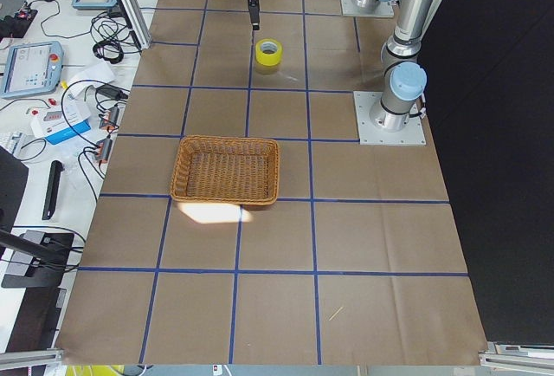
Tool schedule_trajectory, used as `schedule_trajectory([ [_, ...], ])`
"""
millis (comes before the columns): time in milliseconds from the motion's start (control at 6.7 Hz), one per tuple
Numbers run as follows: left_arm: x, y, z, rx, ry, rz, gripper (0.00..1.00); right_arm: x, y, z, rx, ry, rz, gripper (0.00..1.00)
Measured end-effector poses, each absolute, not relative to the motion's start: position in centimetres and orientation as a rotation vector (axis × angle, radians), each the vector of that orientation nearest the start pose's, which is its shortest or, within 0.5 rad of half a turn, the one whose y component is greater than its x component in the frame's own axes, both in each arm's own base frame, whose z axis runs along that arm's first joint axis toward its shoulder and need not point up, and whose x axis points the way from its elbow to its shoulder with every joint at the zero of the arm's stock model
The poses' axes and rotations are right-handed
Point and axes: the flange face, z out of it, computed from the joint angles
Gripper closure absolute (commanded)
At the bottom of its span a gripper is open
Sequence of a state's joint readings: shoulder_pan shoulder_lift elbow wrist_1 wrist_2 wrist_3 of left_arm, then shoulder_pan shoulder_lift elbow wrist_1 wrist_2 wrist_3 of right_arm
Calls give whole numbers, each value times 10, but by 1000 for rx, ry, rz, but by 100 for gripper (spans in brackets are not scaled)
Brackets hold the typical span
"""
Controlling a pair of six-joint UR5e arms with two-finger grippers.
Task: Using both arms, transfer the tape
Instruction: 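Release the tape and withdraw the right gripper while the left gripper reaches toward it, then grasp the yellow tape roll with the left gripper and lift it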
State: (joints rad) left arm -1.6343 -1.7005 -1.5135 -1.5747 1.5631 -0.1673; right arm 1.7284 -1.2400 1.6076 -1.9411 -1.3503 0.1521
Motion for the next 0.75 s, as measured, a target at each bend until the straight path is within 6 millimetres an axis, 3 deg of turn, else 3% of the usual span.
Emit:
schedule_trajectory([
  [149,-179,-527,423,-167,3129,166,0,192,-581,359,-21,2967,-22,0],
  [299,-203,-519,384,-167,3129,165,0,149,-575,390,-37,3035,-51,0],
  [448,-228,-505,336,-189,3129,141,0,125,-560,416,-63,3096,-56,0],
  [746,-263,-479,243,-224,3124,143,2,115,-543,435,-87,3150,-59,0],
])
